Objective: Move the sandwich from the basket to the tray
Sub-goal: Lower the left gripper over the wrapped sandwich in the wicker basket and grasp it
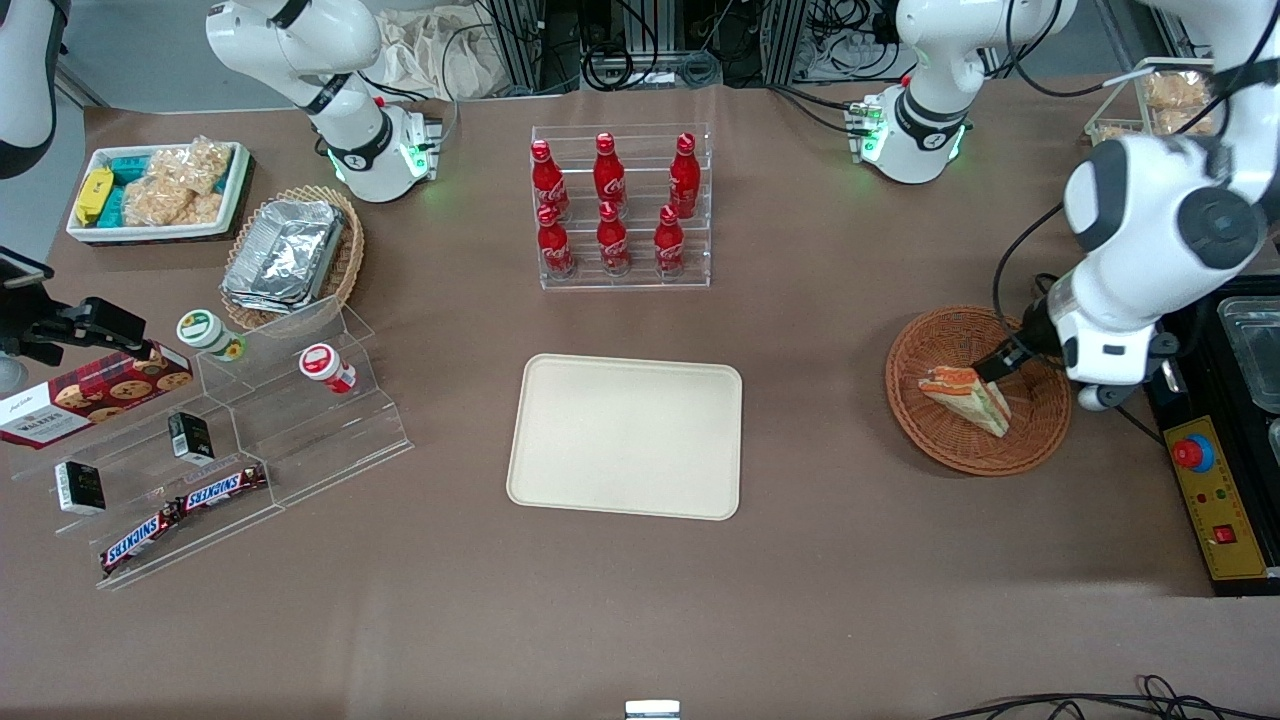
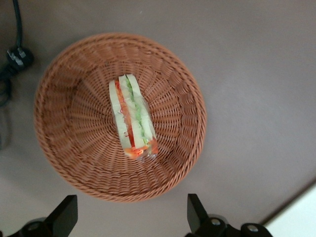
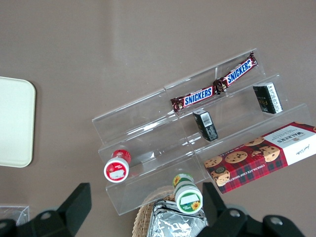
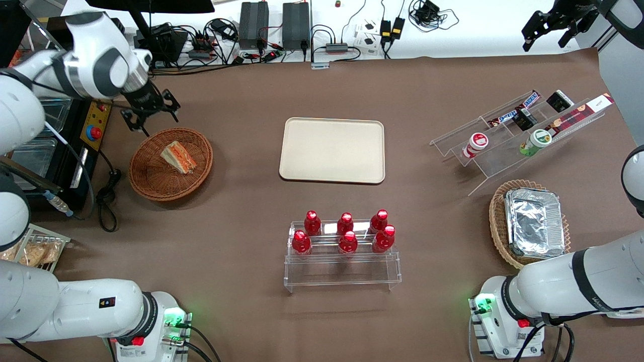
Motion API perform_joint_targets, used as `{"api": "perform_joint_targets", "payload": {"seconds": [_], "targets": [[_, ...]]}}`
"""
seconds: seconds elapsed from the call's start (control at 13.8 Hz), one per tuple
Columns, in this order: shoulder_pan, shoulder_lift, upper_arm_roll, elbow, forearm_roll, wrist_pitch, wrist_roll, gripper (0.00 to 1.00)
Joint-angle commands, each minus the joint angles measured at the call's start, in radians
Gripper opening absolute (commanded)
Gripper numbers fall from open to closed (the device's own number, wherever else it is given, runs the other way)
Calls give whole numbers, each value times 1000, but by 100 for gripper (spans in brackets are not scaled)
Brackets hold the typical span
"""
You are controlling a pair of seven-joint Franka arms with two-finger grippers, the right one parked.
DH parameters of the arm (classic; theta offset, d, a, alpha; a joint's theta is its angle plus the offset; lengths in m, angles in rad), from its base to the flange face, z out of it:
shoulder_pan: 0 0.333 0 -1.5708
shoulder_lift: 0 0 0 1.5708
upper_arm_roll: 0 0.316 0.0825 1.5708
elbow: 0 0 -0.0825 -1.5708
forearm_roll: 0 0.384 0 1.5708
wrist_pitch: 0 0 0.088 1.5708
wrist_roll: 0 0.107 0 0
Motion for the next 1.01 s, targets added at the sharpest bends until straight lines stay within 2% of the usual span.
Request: {"api": "perform_joint_targets", "payload": {"seconds": [0.0,0.51,0.58,0.65,0.72,0.8,0.87,0.94], "targets": [[2,102,-1,-17,18,98,-144,100],[2,243,51,-17,33,200,-194,99],[2,261,54,-17,32,225,-196,90],[2,275,62,-17,33,238,-203,66],[2,272,63,-17,36,238,-203,29],[2,263,65,-17,38,230,-202,5],[2,249,65,-12,38,220,-202,0],[2,226,65,-5,36,194,-199,0]]}}
